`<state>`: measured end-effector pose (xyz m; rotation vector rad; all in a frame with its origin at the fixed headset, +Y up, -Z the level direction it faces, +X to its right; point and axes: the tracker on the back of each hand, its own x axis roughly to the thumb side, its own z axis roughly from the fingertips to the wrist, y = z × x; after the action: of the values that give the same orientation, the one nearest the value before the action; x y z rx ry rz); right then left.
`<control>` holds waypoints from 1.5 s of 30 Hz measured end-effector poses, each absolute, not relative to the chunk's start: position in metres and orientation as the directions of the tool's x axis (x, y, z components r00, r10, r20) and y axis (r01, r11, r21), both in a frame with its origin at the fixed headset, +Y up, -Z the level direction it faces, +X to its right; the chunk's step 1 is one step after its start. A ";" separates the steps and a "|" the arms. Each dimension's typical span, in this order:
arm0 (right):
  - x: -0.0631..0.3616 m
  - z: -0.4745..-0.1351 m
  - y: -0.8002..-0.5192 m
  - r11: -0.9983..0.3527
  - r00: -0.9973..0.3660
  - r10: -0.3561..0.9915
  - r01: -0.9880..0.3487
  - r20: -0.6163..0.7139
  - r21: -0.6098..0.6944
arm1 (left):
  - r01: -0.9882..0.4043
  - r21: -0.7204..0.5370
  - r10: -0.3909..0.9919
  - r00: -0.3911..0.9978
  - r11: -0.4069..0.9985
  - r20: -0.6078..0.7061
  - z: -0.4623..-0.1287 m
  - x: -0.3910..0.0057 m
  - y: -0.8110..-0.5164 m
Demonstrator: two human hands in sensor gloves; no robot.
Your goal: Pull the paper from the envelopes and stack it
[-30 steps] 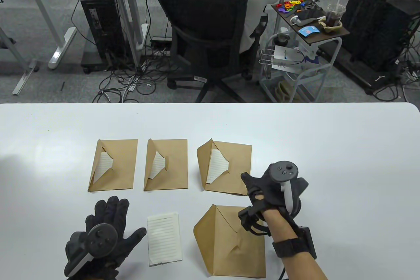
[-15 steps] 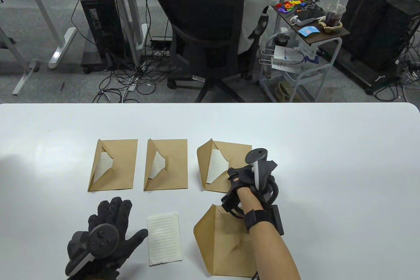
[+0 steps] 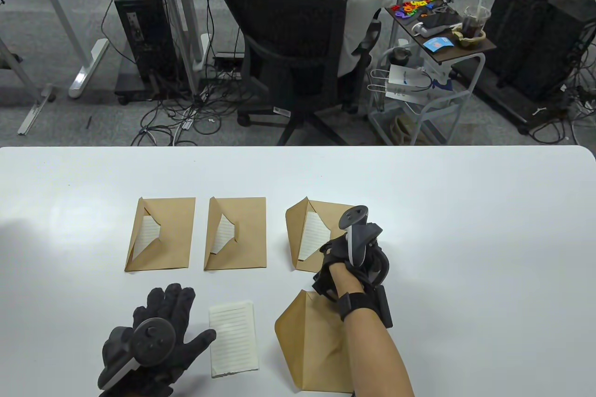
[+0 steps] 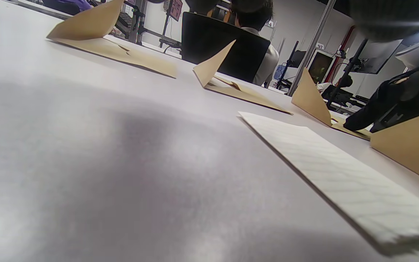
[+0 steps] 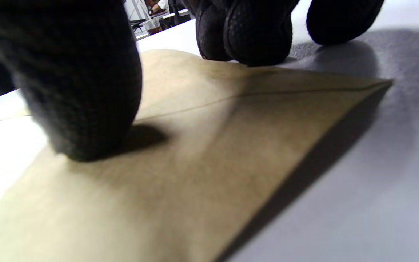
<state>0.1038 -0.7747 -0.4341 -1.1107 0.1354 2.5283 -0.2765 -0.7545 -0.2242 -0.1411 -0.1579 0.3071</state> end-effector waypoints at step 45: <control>0.121 -0.441 -0.774 -0.826 -0.436 0.287 -0.564 -0.853 0.010 | -0.320 -0.200 0.350 0.927 0.926 0.134 -0.224 -0.278 -0.757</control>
<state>0.1207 -0.7742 -0.4407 -1.2653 0.4041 2.2649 -0.2779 -0.7570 -0.2237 -0.1764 -0.1686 0.3452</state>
